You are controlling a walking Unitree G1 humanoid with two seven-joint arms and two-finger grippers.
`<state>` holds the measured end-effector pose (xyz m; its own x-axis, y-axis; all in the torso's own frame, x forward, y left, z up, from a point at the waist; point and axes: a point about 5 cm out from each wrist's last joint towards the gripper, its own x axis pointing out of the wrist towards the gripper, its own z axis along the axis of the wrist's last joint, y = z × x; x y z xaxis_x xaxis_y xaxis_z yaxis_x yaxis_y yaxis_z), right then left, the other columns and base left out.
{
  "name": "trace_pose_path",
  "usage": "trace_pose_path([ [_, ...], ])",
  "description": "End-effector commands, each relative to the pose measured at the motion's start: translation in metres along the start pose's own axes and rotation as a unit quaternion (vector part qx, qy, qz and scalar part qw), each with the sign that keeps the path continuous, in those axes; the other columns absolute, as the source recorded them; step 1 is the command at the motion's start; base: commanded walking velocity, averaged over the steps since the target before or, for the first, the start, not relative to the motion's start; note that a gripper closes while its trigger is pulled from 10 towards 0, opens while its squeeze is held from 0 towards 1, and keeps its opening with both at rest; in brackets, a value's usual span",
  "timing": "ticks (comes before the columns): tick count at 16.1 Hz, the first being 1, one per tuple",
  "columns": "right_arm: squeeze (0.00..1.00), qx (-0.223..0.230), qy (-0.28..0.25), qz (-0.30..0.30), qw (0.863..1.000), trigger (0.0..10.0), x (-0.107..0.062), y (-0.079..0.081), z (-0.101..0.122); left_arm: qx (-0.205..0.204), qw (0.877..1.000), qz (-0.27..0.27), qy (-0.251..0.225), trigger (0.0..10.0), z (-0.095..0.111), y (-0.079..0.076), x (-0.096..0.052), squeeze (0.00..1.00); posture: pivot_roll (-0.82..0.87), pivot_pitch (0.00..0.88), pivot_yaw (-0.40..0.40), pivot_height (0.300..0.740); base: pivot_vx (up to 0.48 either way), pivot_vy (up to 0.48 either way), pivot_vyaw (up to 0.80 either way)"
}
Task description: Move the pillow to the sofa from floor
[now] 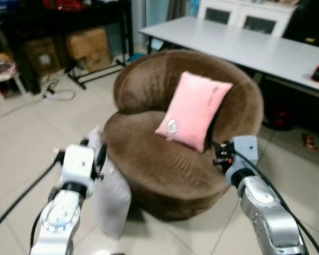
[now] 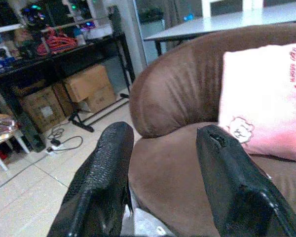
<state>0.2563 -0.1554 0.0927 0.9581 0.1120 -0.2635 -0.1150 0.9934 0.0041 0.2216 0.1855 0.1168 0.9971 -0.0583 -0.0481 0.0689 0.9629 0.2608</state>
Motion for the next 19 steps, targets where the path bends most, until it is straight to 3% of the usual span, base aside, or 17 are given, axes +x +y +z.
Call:
trace_pose_path([
  [1, 0.0, 0.0, -0.007, 0.007, 1.0, 10.0, 0.0028, 0.0018, 0.0055, 0.006, 1.0, 0.006, 0.004, 10.0, -0.0015, 0.0016, -0.0005, 0.0, -0.05, 0.0, -0.063, 0.74, 0.0, 0.345, 0.0],
  [19, 0.0, -0.001, -0.012, 0.012, 1.0, 10.0, 0.0114, 0.0035, 0.0099, 0.006, 1.0, 0.013, 0.002, 10.0, -0.001, 0.0044, 0.0038, 0.0, -0.04, 0.0, -0.062, 0.74, 0.0, 0.355, 0.0],
])
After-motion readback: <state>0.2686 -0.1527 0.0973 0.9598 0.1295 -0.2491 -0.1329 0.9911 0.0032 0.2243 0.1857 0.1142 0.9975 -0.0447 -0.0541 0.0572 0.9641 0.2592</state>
